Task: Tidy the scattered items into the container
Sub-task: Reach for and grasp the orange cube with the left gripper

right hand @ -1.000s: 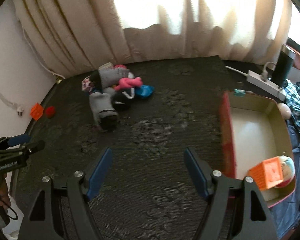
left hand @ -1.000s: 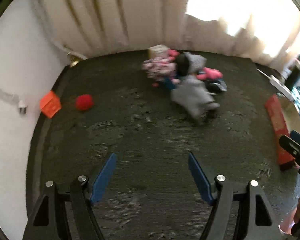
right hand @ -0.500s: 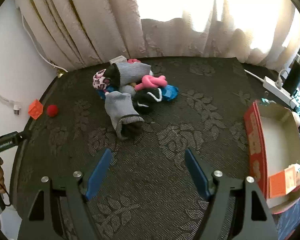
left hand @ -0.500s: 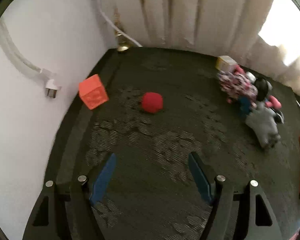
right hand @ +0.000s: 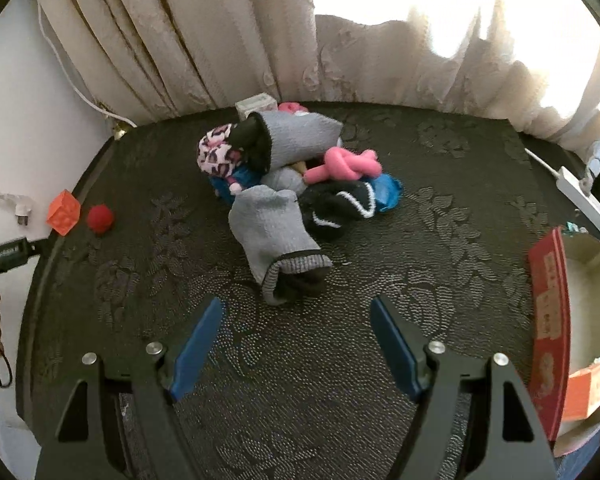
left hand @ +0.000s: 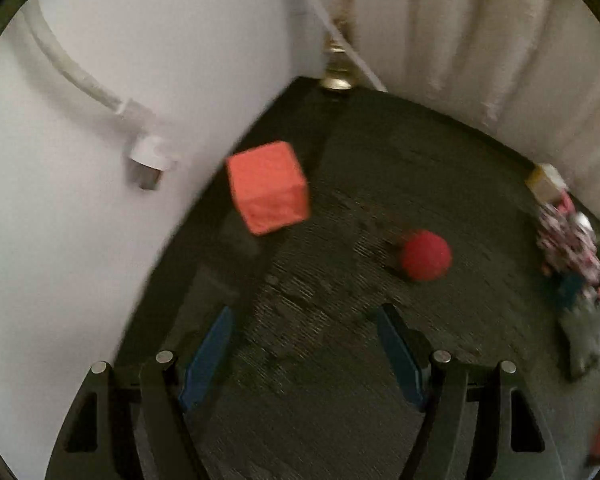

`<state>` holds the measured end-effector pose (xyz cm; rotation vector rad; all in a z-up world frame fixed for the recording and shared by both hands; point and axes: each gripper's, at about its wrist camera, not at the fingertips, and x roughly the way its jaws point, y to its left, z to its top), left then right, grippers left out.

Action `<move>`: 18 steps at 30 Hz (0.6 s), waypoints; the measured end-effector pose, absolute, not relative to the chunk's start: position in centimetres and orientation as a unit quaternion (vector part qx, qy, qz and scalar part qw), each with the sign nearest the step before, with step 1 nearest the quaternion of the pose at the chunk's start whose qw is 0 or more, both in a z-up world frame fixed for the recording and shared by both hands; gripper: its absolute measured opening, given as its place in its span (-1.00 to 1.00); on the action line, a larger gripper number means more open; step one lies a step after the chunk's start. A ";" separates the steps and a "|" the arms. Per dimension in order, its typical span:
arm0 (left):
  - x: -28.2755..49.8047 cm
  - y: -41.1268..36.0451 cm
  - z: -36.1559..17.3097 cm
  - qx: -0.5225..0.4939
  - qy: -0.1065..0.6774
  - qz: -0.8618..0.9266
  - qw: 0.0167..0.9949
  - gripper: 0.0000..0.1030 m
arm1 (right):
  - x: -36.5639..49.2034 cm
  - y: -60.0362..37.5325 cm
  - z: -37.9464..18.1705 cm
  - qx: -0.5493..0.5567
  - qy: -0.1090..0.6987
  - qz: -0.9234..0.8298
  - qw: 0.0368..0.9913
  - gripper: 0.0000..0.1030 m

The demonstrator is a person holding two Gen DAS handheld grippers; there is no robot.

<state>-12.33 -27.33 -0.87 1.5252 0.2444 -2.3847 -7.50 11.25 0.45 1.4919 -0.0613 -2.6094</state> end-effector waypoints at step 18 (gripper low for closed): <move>-20.6 -31.4 -3.9 0.527 0.082 -0.825 0.189 0.48 | -9.9 11.0 -2.6 0.535 -0.020 -0.844 0.042 0.55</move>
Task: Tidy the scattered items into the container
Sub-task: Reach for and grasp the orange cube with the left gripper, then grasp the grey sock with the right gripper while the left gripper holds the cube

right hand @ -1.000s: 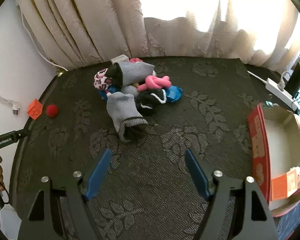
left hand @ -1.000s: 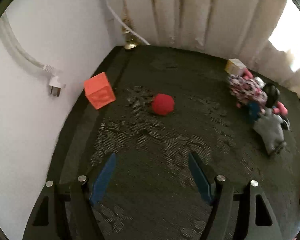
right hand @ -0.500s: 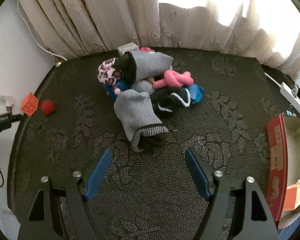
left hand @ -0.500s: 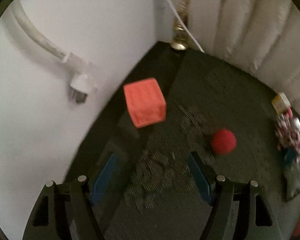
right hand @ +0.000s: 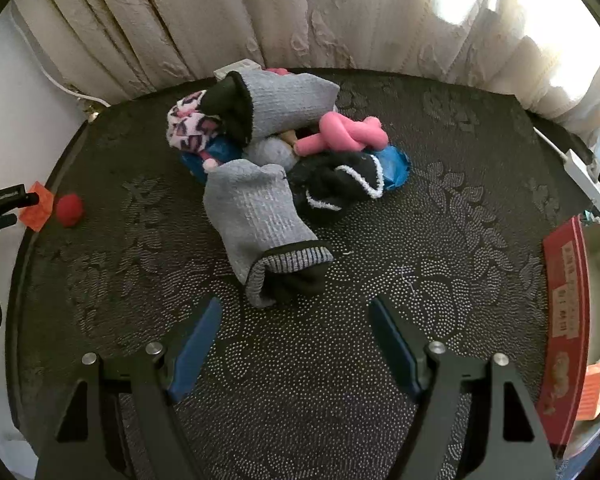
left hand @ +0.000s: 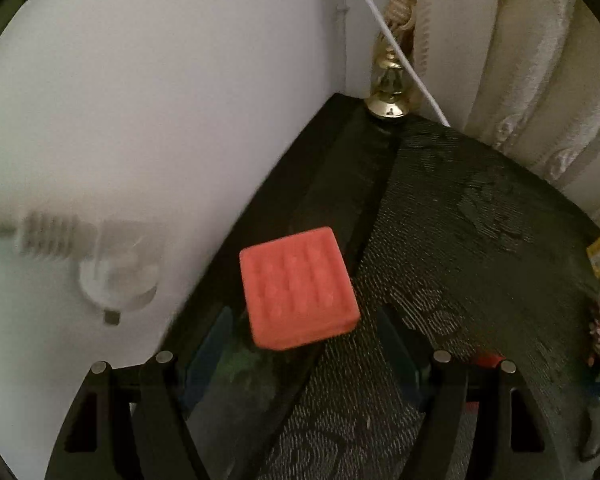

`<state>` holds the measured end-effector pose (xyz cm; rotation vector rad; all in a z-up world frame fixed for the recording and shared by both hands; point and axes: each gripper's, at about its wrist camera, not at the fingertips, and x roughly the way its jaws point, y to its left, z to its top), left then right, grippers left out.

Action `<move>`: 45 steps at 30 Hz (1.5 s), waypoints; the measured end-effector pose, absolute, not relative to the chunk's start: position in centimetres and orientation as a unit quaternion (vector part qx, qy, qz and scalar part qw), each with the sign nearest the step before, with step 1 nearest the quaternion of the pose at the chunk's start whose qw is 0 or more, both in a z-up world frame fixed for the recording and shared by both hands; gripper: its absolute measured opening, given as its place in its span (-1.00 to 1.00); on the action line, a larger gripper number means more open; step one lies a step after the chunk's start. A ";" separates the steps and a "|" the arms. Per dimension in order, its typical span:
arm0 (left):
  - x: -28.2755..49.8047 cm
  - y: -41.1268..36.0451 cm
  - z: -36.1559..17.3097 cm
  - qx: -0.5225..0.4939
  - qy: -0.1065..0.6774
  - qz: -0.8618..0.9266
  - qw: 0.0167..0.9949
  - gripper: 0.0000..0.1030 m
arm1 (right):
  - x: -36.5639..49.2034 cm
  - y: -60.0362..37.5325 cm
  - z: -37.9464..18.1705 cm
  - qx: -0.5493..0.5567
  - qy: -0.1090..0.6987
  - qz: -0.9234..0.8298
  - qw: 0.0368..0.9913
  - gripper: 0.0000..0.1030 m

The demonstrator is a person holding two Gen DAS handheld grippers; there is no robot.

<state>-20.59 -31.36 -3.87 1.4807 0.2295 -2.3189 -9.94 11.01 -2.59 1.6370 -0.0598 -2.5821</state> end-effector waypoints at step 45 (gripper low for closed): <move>-18.1 -24.9 -0.1 0.520 0.077 -0.846 0.092 0.09 | -14.1 9.8 -4.6 0.539 -0.038 -0.836 0.099 -0.31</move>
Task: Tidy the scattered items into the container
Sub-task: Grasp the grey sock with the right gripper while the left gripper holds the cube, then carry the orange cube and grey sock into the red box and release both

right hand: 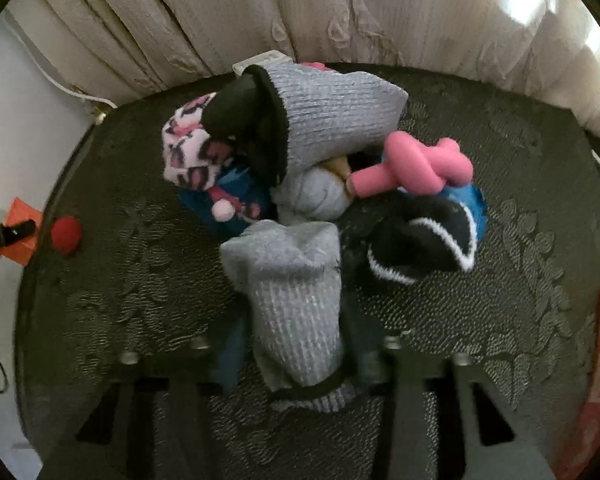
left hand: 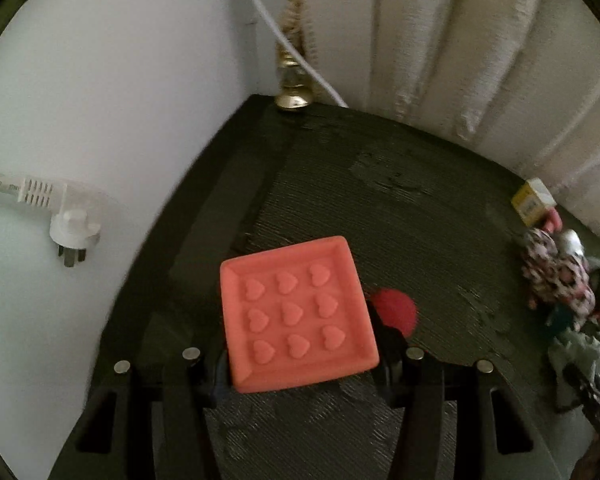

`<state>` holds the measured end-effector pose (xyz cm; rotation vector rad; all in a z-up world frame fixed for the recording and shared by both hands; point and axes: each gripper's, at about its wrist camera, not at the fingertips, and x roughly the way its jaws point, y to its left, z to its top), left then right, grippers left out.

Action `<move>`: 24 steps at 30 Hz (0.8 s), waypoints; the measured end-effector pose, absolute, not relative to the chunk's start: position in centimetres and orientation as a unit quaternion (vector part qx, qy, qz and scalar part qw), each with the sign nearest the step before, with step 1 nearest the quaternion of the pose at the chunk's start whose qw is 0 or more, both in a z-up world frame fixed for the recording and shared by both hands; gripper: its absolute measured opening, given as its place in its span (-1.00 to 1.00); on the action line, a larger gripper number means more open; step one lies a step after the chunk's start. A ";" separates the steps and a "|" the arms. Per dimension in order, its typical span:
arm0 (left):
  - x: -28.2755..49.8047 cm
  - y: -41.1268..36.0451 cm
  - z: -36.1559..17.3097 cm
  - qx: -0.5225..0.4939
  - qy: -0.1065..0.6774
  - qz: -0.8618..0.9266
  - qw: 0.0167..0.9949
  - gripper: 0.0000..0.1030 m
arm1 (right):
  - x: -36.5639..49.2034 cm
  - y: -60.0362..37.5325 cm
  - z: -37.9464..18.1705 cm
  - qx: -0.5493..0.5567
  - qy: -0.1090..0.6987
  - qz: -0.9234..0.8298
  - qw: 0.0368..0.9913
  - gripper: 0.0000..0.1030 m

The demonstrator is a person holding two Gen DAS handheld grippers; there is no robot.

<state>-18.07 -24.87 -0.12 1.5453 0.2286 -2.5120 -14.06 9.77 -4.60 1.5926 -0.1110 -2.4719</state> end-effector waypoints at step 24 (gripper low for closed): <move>-8.1 -9.8 5.7 0.491 0.026 -0.870 -0.028 0.10 | -4.6 19.0 3.0 0.456 -0.099 -0.882 0.065 -0.39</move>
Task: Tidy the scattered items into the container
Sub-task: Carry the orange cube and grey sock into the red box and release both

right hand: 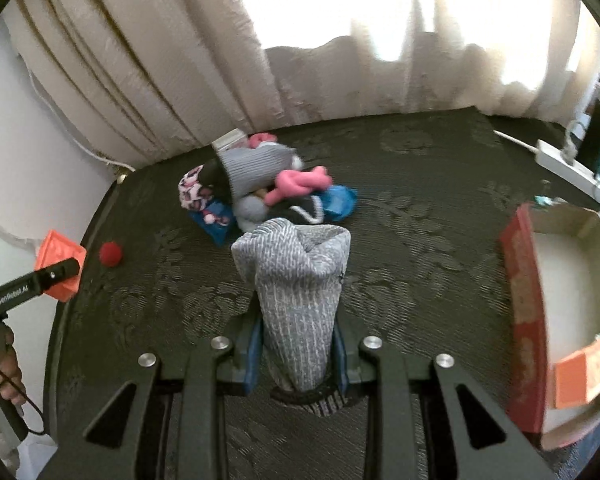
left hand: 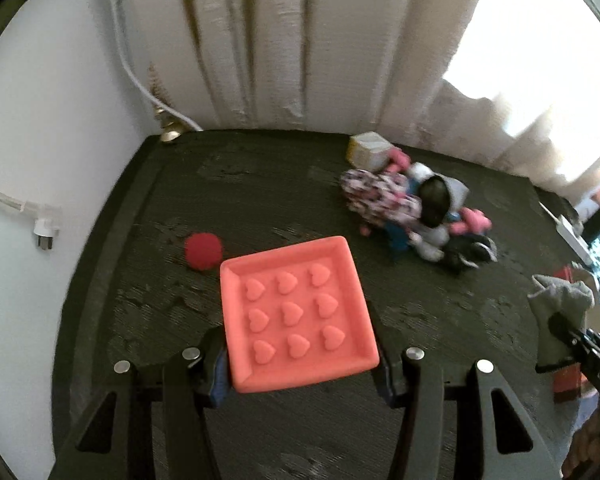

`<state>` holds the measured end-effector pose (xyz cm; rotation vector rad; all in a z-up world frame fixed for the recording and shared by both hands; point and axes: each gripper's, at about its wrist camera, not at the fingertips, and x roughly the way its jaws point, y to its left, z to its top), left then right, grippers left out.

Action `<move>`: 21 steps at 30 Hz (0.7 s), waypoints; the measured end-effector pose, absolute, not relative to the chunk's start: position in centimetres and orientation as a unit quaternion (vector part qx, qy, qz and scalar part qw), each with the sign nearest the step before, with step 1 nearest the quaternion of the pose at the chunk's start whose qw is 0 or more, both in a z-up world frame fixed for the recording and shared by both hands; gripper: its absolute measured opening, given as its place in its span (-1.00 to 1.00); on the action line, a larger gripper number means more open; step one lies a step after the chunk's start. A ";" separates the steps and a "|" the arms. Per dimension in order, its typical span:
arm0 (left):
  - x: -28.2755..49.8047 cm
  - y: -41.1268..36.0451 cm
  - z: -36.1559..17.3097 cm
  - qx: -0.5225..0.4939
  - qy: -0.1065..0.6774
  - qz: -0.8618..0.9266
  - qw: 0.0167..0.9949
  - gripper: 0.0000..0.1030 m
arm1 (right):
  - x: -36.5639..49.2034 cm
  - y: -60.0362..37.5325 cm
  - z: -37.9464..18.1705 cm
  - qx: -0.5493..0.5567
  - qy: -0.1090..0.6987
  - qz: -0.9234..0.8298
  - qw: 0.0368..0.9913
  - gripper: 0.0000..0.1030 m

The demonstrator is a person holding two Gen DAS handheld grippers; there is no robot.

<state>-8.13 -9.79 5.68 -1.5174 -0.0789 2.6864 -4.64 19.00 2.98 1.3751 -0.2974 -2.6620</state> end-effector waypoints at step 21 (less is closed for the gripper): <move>-2.0 9.5 7.8 -0.485 0.036 0.863 0.140 0.10 | 2.6 35.3 4.8 0.419 -0.147 -0.896 -0.019 -0.39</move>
